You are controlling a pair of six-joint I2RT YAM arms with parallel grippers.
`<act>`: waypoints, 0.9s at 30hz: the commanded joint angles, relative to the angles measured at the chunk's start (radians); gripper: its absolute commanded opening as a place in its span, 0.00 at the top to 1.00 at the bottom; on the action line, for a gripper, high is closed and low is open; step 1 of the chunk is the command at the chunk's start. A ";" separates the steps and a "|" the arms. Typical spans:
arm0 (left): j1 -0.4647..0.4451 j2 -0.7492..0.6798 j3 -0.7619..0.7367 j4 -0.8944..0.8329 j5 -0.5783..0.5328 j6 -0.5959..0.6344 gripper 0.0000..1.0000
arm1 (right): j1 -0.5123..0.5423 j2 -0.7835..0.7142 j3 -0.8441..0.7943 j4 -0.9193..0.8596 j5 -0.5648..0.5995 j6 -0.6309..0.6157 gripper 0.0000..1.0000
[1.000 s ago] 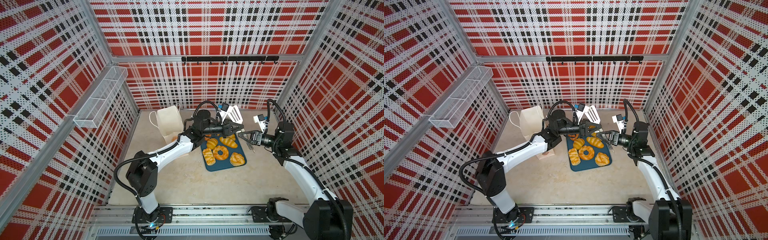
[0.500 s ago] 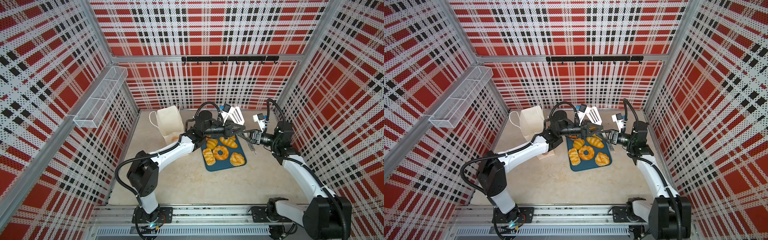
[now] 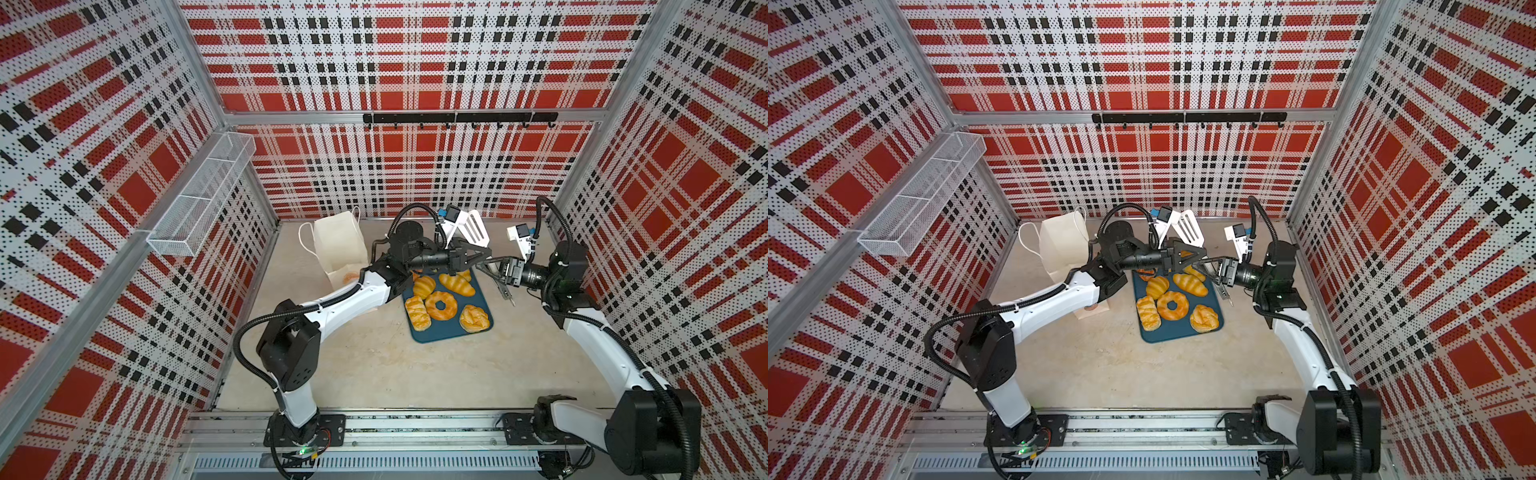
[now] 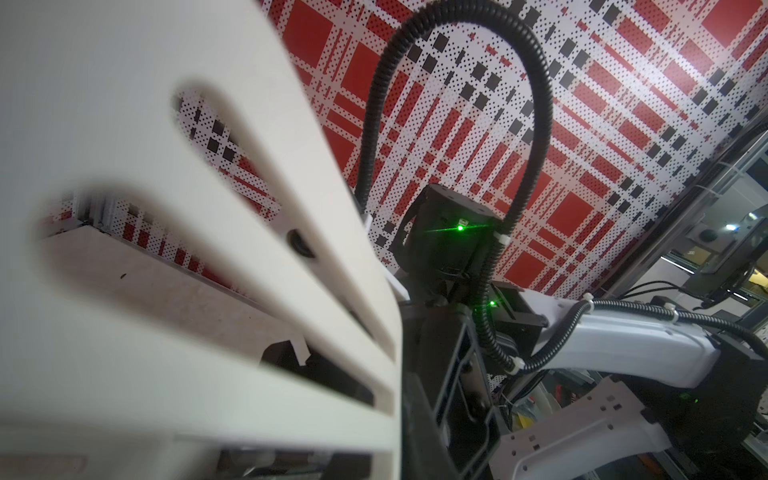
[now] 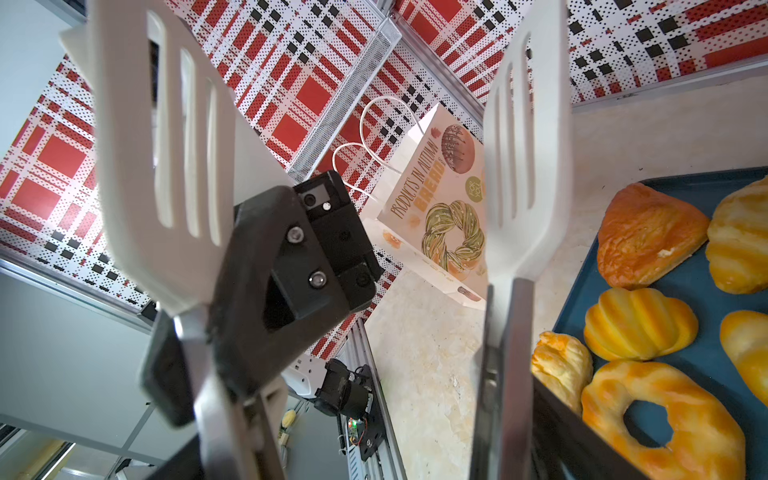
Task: Place the fake bread into the paper bag
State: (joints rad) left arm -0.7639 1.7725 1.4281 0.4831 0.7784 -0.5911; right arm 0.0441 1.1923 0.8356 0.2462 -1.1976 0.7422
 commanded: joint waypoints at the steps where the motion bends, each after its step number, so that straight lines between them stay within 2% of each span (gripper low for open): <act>1: -0.016 0.022 0.030 0.096 0.024 -0.031 0.88 | 0.010 0.004 0.002 0.080 -0.001 0.032 0.12; 5: -0.015 0.028 0.029 0.123 0.030 -0.047 0.88 | 0.008 0.001 -0.002 0.079 0.001 0.029 0.13; 12: -0.012 0.034 0.027 0.129 0.031 -0.050 0.88 | 0.008 -0.001 0.010 0.033 -0.001 0.006 0.19; 20: 0.007 0.015 0.000 0.152 0.015 -0.055 0.84 | 0.008 -0.017 0.042 -0.178 0.020 -0.128 0.27; 27: 0.018 0.004 -0.027 0.173 0.004 -0.063 0.80 | 0.008 -0.031 0.060 -0.276 0.044 -0.197 0.26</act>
State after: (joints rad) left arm -0.7521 1.7988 1.4075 0.5453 0.7860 -0.6468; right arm 0.0471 1.1805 0.8703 0.0387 -1.1839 0.6094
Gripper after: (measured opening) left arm 0.196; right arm 0.734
